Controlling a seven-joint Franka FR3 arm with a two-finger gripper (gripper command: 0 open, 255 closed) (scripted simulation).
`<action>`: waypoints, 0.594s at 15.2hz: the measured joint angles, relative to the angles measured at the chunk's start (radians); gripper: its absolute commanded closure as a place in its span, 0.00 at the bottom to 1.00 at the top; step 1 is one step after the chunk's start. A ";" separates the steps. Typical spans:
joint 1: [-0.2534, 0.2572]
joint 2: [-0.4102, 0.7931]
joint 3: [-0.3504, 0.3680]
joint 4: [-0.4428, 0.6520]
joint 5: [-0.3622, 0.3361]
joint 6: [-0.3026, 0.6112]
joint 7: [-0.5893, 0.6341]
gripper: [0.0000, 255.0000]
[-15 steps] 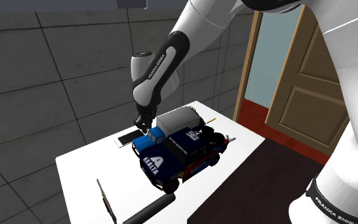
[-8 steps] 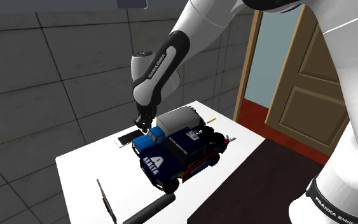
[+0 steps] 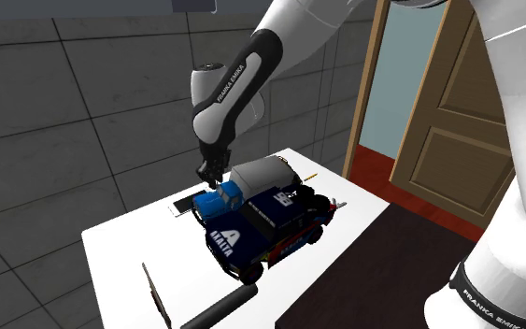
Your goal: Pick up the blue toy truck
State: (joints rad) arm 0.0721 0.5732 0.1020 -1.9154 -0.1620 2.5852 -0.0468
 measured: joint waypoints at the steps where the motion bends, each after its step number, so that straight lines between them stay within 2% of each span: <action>1: -0.002 -0.010 0.002 0.001 0.002 -0.011 -0.002 1.00; 9: -0.010 -0.086 0.014 -0.005 0.019 -0.081 -0.016 1.00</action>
